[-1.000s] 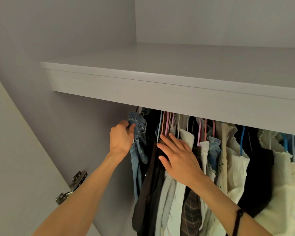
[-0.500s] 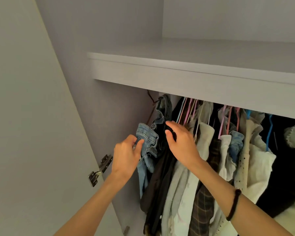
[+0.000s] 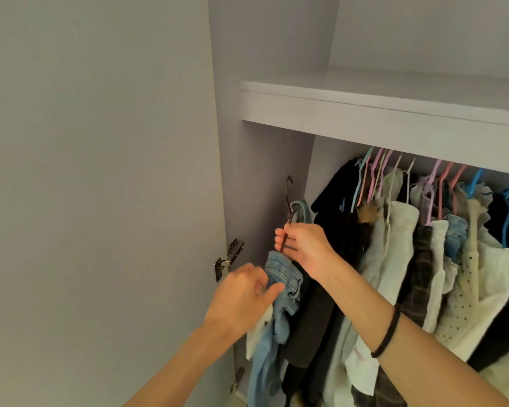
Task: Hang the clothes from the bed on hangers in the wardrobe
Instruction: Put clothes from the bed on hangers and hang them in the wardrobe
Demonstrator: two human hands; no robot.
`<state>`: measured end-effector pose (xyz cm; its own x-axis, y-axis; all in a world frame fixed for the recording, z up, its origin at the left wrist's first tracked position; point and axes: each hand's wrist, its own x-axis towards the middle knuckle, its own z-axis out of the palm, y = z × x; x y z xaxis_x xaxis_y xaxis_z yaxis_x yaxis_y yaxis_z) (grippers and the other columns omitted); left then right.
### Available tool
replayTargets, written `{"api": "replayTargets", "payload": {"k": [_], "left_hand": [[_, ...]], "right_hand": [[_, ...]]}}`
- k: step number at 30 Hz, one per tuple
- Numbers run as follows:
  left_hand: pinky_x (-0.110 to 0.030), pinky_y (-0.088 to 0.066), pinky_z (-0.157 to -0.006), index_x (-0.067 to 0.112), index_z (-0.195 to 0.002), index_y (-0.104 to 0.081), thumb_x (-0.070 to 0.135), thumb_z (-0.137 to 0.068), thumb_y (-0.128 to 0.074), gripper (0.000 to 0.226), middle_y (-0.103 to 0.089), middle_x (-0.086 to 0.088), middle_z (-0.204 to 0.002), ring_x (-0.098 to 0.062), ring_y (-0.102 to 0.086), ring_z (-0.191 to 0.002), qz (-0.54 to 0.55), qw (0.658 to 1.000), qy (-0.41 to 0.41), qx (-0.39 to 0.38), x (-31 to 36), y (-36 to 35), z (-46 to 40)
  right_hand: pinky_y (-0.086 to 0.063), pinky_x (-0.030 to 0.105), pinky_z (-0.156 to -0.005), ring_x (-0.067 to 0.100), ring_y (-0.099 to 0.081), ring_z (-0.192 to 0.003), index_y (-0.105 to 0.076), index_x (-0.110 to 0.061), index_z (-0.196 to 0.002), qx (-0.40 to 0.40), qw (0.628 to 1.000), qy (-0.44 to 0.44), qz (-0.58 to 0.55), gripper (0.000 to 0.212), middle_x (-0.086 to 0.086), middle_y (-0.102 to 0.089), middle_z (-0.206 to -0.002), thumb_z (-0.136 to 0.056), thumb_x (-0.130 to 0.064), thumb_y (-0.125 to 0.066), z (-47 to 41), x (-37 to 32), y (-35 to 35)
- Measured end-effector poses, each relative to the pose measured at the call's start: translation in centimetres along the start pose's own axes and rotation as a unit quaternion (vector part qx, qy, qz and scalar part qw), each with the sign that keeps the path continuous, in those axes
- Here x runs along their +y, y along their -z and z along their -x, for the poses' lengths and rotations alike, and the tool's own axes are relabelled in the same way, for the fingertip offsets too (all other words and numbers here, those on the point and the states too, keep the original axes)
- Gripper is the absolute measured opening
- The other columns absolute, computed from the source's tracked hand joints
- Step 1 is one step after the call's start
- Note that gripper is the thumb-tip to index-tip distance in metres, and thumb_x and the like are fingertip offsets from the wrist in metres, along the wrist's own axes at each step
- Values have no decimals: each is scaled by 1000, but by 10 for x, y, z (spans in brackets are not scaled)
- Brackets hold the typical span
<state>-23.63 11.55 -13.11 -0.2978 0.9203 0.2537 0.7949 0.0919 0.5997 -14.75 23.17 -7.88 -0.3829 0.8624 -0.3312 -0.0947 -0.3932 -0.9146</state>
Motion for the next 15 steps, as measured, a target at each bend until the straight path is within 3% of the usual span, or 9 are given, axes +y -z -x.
{"api": "replayTargets", "payload": {"k": [3,7,10,13,15], "left_hand": [[-26,-48,-68,21,-71,-59,50,-86,-55,32,-54,10,-79,-7,-55,-69,12,999,-30,-22,-3,10,24],[-31,-48,-73,17,-79,-63,29,-92,-53,20,-52,9,-85,-11,-56,-76,11,999,-32,3,-20,22,34],[-38,-49,-82,15,-99,-66,17,-93,-52,15,-57,0,-106,-20,-59,-97,-6,999,-42,17,-27,24,40],[-33,-42,-94,9,-116,-62,13,-93,-52,25,-56,-8,-121,-25,-52,-114,-30,996,-69,40,-16,29,45],[-43,-47,-90,7,-120,-59,20,-91,-48,33,-56,-13,-124,-33,-53,-113,-89,990,-96,55,-11,30,49]], "right_hand": [[-47,20,-47,13,-52,-59,-56,3,-107,-1,999,-9,41,16,6,-59,-74,-95,-6,-49,20,14,8],[-37,20,-44,10,-44,-54,-58,-1,-104,13,984,-20,175,14,6,-60,-76,-92,-7,-55,46,21,35],[-29,18,-43,10,-37,-52,-60,-6,-86,18,952,1,306,10,2,-53,-69,-91,-13,-56,68,24,57],[-27,15,-46,5,-37,-49,-54,-10,-65,30,912,55,406,30,-3,-47,-61,-91,-25,-58,92,25,77],[-28,15,-46,6,-37,-49,-50,-10,-60,15,890,104,443,36,-2,-44,-59,-89,-29,-60,107,25,87]]}}
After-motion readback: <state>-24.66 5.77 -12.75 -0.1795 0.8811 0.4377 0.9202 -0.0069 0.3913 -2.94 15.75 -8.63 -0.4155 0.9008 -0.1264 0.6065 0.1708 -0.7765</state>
